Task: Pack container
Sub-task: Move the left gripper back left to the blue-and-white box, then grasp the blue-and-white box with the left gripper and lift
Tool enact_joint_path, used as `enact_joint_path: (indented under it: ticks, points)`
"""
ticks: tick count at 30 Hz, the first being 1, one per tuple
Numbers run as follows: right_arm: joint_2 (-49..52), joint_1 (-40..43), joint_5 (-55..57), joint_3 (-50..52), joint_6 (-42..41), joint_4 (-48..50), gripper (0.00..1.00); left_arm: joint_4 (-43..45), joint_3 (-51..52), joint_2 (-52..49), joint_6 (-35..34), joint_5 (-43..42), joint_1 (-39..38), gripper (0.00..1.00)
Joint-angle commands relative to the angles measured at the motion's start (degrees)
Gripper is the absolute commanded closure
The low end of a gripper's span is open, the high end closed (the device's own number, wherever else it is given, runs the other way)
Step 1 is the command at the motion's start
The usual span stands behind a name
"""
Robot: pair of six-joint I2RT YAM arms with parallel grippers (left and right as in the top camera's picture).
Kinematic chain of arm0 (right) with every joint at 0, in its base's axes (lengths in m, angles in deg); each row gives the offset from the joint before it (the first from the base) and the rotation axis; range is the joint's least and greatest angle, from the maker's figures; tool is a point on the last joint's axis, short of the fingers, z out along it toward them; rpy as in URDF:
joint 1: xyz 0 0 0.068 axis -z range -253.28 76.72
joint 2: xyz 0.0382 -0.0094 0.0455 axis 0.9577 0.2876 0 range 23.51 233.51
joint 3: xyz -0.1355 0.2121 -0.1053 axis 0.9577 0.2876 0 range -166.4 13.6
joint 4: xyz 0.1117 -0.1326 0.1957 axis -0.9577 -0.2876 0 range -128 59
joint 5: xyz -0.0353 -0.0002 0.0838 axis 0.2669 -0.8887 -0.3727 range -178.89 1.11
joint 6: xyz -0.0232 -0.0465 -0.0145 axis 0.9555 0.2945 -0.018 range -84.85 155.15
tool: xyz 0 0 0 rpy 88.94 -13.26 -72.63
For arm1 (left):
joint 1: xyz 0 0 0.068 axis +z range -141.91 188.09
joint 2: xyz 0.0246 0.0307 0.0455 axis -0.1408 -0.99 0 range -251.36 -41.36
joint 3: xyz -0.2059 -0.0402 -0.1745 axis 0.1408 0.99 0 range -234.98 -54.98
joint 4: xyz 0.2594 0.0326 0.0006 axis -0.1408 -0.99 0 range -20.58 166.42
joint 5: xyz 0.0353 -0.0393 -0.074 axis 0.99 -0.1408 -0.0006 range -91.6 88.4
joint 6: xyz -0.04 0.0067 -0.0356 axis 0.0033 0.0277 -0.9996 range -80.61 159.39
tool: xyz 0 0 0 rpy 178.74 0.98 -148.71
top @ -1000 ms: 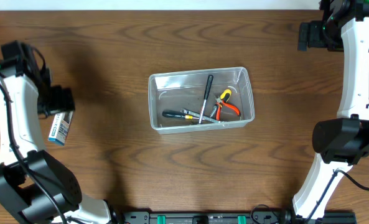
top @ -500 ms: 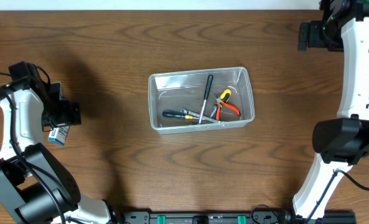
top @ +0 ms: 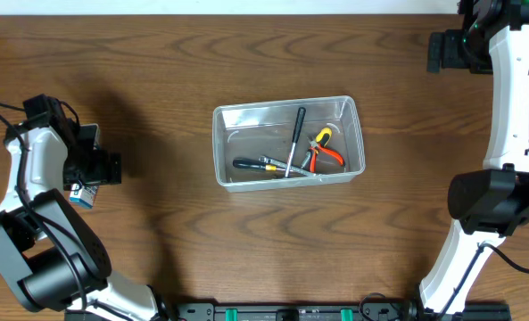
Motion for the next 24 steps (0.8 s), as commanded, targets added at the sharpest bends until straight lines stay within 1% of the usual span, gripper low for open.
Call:
enact_joint_path:
  ticks: [1,4,7,11,15,17,24]
  points:
    - [-0.7,-0.02,0.37,-0.74,-0.76,-0.02,0.01,0.7,0.24,-1.73,0.94,0.92,0.2,0.04]
    - [-0.7,-0.02,0.37,-0.74,-0.76,-0.02,0.01,1.42,0.24,-2.1,0.94,0.87,0.2,0.06]
    - [-0.7,-0.02,0.37,-0.74,-0.76,-0.02,0.01,2.32,0.24,-2.14,0.96,0.9,0.2,0.18]
    - [-0.7,-0.02,0.37,-0.74,-0.76,-0.02,0.01,3.34,0.24,-2.23,0.94,0.87,0.2,0.21]
    - [-0.7,-0.02,0.39,-0.74,-0.76,-0.02,0.01,4.02,0.24,-2.25,0.94,0.9,0.2,0.33]
    - [-0.7,-0.02,0.37,-0.74,-0.76,-0.02,0.01,4.35,0.24,-2.34,0.94,0.87,0.2,0.34]
    - [-0.7,-0.02,0.37,-0.74,-0.76,-0.02,0.01,4.28,0.24,-5.27,0.96,0.87,0.2,0.34]
